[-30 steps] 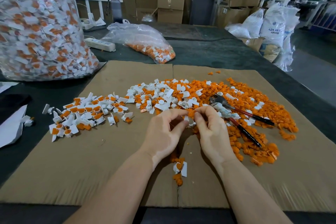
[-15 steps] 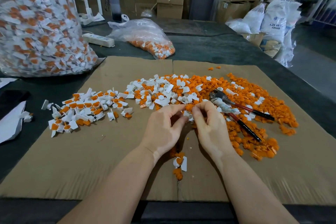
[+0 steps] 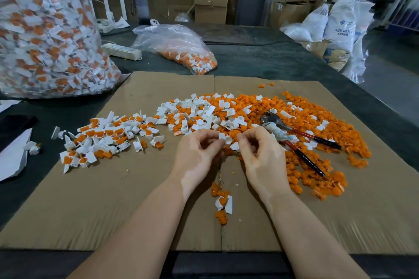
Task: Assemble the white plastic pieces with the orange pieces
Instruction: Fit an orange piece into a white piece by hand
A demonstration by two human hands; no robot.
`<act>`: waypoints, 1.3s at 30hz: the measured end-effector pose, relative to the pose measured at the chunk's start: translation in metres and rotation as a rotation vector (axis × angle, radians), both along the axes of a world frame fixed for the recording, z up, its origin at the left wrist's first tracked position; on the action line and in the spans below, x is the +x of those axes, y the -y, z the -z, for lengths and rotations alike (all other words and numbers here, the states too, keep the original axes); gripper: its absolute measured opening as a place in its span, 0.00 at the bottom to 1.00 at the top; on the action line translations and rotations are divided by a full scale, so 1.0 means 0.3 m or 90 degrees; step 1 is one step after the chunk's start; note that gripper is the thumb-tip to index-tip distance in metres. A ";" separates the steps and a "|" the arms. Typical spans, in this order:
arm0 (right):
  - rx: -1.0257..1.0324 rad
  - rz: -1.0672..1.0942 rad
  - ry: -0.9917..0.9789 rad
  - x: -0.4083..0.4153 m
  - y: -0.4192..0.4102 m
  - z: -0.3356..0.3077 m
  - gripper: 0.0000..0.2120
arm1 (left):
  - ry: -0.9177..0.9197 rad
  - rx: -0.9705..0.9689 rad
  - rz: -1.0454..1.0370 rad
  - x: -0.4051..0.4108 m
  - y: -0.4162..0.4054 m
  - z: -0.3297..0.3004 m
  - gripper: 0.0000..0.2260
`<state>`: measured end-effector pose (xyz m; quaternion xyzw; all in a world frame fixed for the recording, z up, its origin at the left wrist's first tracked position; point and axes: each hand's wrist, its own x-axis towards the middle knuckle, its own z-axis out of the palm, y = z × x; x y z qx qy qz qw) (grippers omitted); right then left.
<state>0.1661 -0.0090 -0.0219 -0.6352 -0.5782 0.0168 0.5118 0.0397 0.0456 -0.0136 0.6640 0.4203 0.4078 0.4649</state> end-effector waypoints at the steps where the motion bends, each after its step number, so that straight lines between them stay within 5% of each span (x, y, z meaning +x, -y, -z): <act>1: -0.002 0.001 0.025 -0.002 0.001 0.000 0.04 | 0.022 -0.021 0.010 0.000 0.002 -0.003 0.03; 11: 0.010 0.047 0.180 -0.017 0.001 0.007 0.09 | 0.032 -0.028 0.053 -0.008 0.006 -0.005 0.01; 21: 0.016 -0.007 0.097 -0.014 0.010 -0.007 0.02 | 0.077 -0.084 0.064 -0.009 0.009 -0.011 0.05; 28: -0.002 -0.030 0.126 -0.008 0.007 -0.009 0.13 | 0.091 -0.065 0.072 -0.013 0.004 -0.002 0.08; 39: 0.004 -0.040 0.134 -0.005 0.004 -0.009 0.10 | 0.056 -0.039 0.060 -0.009 -0.005 0.010 0.07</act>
